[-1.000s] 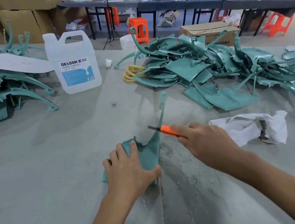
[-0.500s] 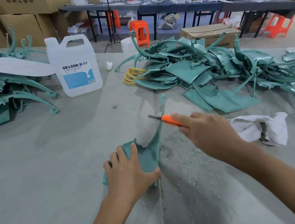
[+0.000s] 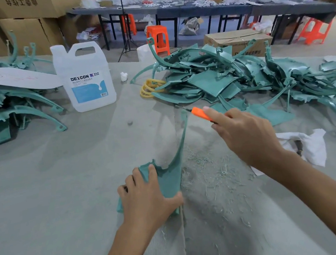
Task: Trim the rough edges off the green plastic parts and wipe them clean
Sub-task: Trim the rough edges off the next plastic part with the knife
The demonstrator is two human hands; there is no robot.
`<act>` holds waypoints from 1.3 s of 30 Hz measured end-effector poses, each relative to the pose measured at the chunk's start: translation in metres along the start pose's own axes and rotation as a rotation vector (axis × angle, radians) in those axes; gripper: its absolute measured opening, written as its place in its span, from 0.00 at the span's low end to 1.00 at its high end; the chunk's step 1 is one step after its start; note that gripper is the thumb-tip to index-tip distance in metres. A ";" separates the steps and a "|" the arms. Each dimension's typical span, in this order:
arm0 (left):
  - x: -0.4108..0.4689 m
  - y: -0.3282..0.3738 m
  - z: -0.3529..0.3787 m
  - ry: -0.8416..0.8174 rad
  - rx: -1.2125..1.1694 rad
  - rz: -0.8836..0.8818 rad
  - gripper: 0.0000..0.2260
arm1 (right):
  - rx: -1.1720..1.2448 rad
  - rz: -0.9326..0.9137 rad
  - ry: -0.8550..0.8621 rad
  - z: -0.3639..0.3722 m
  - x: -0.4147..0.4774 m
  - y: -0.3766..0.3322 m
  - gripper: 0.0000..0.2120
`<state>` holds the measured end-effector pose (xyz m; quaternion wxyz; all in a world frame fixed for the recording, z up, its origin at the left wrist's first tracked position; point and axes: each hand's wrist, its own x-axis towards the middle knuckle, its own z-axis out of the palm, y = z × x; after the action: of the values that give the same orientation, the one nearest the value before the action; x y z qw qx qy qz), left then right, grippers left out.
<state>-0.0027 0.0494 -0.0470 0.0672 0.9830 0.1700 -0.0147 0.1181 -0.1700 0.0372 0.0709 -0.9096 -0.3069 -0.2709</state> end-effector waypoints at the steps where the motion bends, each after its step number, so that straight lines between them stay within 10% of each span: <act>1: 0.000 0.000 0.000 -0.015 -0.003 -0.001 0.48 | 0.031 0.047 0.005 0.000 0.002 0.001 0.22; 6: -0.006 -0.011 -0.007 0.016 -0.058 0.032 0.47 | 0.434 0.410 -0.068 0.011 -0.004 0.001 0.14; 10: -0.012 -0.023 -0.013 -0.007 -0.022 0.215 0.47 | 0.971 0.645 -0.132 0.026 -0.002 -0.002 0.27; 17: -0.017 -0.031 -0.032 0.020 0.084 0.261 0.47 | 1.261 0.842 -0.248 0.056 -0.012 -0.004 0.10; 20: -0.006 -0.008 -0.021 0.391 0.023 0.398 0.32 | 1.349 0.921 -0.261 0.071 -0.023 -0.022 0.07; 22: 0.007 0.015 -0.014 0.306 -0.060 0.463 0.22 | 1.382 0.961 -0.291 0.079 -0.032 -0.037 0.06; 27: 0.034 0.033 0.007 0.127 0.114 0.383 0.08 | 1.272 0.915 -0.283 0.075 -0.046 -0.045 0.08; 32: 0.045 0.029 0.012 0.115 0.012 0.393 0.07 | 0.683 0.686 -0.271 0.041 -0.081 -0.025 0.10; 39: 0.040 0.032 0.014 0.149 0.050 0.369 0.09 | 0.458 0.487 -0.249 0.019 -0.107 -0.040 0.21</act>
<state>0.0460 0.0309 -0.0591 0.0316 0.9972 -0.0092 0.0666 0.0313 -0.1878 -0.0373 0.2977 -0.9426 -0.1402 -0.0571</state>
